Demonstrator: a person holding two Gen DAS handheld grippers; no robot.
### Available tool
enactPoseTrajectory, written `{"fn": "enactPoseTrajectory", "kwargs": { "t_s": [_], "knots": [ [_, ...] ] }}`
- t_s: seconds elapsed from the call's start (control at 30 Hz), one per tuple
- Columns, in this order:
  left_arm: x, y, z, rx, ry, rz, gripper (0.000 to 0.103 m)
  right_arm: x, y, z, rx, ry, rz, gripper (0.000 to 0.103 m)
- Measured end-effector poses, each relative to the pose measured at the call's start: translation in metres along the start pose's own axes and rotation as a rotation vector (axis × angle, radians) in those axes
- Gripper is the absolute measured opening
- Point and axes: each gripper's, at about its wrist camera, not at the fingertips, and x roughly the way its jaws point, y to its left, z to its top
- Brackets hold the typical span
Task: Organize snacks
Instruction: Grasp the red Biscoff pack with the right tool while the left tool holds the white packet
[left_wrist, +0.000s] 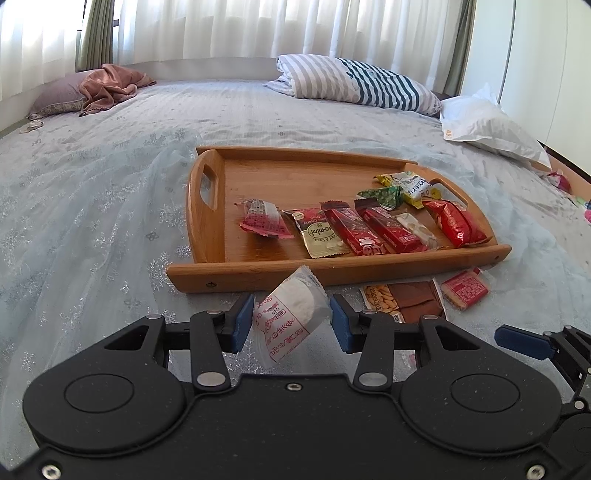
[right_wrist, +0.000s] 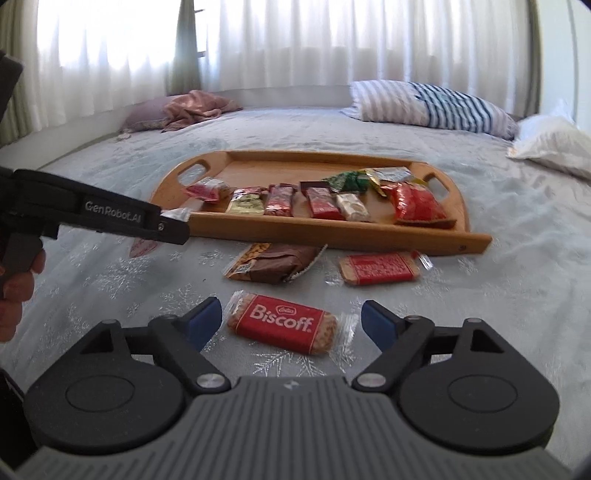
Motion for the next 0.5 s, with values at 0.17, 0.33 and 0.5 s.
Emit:
{"fn": "enactPoseTrajectory", "kwargs": {
  "t_s": [0.17,0.33,0.5],
  "knots": [
    [0.001,0.001,0.000,-0.003,0.001,0.000,0.043,-0.004,0.011,-0.007,0.063,-0.025,-0.044,0.099],
    [0.001,0.001,0.000,-0.002,-0.001,-0.004,0.043,0.005,0.021,-0.010,0.094,-0.016,-0.110,0.099],
    [0.002,0.002,0.001,-0.003,0.000,-0.001,0.043,0.007,0.025,-0.010,0.079,-0.020,-0.133,0.070]
  ]
}}
